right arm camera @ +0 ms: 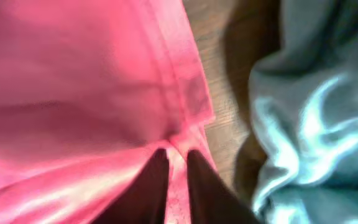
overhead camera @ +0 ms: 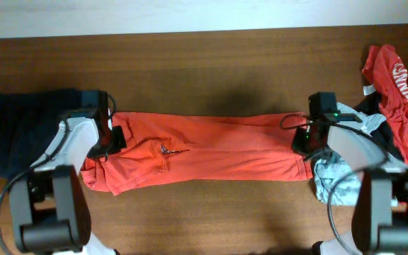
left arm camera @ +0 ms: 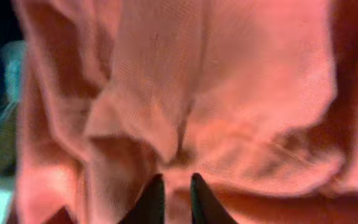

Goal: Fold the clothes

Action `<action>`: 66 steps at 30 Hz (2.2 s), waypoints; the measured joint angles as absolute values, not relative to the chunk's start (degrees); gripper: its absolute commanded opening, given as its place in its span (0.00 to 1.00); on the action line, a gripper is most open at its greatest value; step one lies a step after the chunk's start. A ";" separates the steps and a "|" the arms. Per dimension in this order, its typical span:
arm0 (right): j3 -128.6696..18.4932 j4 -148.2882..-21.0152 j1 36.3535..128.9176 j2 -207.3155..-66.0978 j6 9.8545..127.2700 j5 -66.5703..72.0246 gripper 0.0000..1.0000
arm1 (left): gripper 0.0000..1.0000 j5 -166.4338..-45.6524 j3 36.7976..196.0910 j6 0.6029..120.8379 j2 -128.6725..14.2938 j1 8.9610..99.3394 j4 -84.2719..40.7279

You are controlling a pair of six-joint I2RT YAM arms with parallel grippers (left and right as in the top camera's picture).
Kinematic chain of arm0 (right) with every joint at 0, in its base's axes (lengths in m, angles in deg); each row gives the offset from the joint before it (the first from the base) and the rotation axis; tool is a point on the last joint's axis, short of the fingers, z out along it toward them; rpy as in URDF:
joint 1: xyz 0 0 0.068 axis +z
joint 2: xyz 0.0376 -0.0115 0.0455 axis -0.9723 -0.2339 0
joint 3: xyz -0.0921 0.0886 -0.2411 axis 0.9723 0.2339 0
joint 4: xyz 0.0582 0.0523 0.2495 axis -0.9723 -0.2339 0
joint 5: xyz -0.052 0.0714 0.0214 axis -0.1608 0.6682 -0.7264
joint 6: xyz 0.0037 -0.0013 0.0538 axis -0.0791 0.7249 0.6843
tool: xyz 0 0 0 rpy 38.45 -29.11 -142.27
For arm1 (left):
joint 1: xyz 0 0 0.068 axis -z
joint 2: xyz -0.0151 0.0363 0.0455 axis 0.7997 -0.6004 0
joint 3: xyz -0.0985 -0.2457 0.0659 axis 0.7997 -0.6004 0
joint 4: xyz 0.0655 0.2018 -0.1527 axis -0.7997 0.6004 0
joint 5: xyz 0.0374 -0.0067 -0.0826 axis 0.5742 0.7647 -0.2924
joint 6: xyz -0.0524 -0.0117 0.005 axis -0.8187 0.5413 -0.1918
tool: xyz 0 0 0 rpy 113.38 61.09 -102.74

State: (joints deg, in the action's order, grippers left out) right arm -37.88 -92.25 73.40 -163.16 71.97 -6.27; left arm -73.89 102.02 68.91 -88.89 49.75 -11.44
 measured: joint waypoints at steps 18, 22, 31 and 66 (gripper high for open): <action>-42.92 -93.60 70.06 -155.14 68.87 -1.87 0.72 | 0.57 -76.80 107.81 69.98 -75.34 50.21 -7.34; -42.92 -93.49 65.51 -158.53 66.09 3.35 0.72 | 0.57 -77.63 107.81 69.98 -75.34 50.21 -7.31; -42.92 -93.36 58.54 -168.17 55.60 17.84 0.72 | 0.57 -77.89 107.81 69.98 -75.34 50.21 -7.31; -59.93 -106.43 40.86 -170.95 55.23 24.18 0.77 | 0.58 -78.50 107.81 69.98 -75.34 50.21 -7.07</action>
State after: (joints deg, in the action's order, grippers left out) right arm -59.93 -106.43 40.86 -170.95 55.23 24.18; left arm -78.50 107.81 69.98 -75.34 50.21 -7.07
